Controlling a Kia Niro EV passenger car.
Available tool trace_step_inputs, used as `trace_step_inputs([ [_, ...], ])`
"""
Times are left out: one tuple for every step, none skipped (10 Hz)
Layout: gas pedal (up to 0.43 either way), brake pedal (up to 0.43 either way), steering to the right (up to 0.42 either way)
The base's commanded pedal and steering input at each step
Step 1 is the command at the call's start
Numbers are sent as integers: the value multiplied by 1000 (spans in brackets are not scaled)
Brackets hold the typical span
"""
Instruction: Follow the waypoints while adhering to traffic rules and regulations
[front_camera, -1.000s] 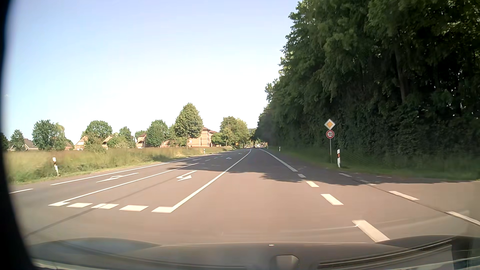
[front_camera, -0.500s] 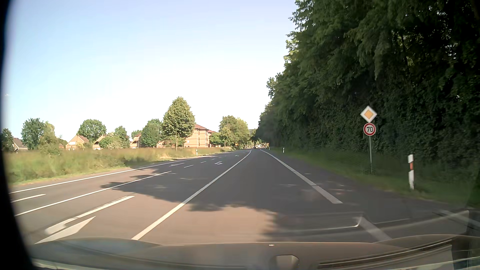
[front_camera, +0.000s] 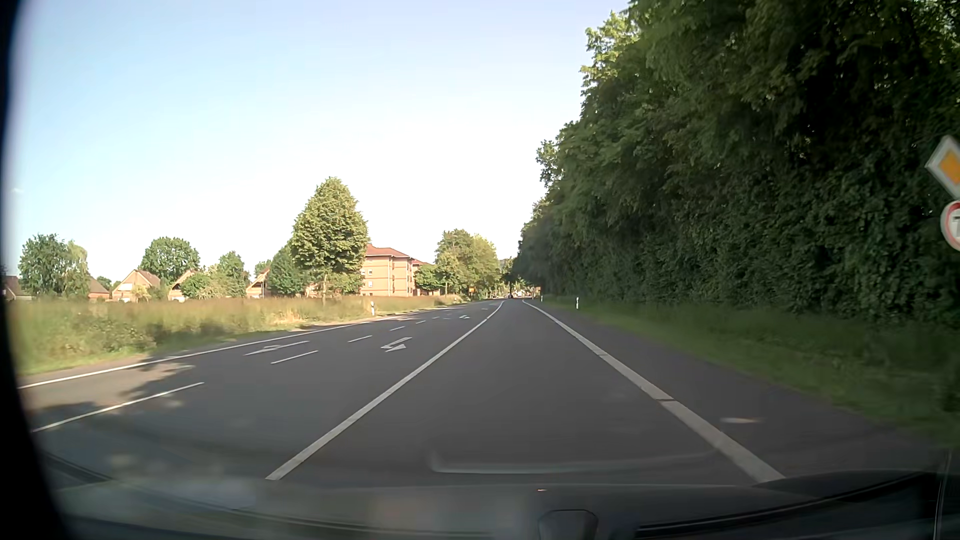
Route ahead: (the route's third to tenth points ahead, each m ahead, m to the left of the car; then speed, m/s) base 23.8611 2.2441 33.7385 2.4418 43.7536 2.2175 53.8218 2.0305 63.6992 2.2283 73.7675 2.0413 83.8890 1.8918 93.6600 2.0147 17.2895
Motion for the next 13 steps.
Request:
trace_step_inputs([
  [157, 6, 0],
  [157, 6, 0],
  [157, 6, 0],
  [157, 6, -1],
  [157, 6, -1],
  [157, 6, -1],
  [157, 6, -2],
  [157, 6, -2],
  [157, 6, -1],
  [157, 6, -1],
  [169, 6, -1],
  [169, 6, 0],
  [169, 6, 0],
])
